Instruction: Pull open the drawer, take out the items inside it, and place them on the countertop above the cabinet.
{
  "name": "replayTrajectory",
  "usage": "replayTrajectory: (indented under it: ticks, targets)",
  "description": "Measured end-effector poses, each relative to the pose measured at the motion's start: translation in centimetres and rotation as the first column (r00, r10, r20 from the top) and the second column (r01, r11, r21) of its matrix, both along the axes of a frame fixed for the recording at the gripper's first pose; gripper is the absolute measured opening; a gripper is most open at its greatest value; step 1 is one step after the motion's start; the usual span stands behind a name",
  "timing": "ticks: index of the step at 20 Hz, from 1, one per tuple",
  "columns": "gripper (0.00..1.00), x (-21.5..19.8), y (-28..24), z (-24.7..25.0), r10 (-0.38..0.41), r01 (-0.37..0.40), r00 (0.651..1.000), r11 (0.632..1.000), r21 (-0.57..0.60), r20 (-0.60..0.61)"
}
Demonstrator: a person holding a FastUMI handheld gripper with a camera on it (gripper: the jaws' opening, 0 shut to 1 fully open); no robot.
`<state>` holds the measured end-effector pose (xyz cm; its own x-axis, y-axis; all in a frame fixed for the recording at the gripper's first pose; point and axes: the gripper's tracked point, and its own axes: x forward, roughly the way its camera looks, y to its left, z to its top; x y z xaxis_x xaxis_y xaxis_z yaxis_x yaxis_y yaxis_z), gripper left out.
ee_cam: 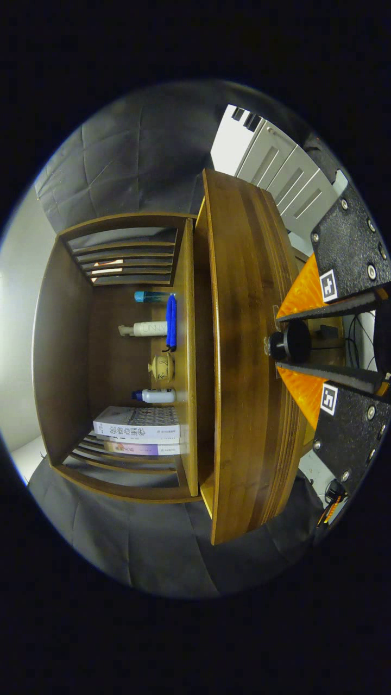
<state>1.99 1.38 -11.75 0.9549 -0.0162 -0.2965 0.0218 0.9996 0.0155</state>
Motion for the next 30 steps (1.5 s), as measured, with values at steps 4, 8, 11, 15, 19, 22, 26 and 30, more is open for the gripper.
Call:
replayTrajectory:
  ticks: [4, 8, 11, 15, 19, 22, 26, 30]
  targets:
    - [0.41, -1.1, -0.3, 0.1, 0.003, -0.003, 1.0, 1.0, -0.011, 0.001]
    - [0.4, -2.6, -0.9, 0.2, -0.01, 0.01, 1.0, 1.0, -0.009, -0.003]
    - [0.4, -3.4, -0.9, 0.0, -0.007, 0.007, 1.0, 1.0, -0.02, -0.016]
    - [0.41, -3.6, -0.9, -0.1, -0.008, 0.008, 1.0, 1.0, -0.021, -0.009]
    - [0.61, -3.7, -1.6, 2.0, -0.026, 0.028, 0.999, 0.999, -0.034, 0.045]
    - [0.95, -3.7, -1.1, 4.2, -0.006, 0.007, 0.995, 1.0, -0.018, 0.1]
    - [0.95, -3.2, -1.1, 8.0, -0.005, 0.009, 0.985, 1.0, -0.023, 0.174]
    - [0.95, -1.0, -1.1, 9.9, -0.018, 0.024, 0.988, 0.999, -0.038, 0.155]
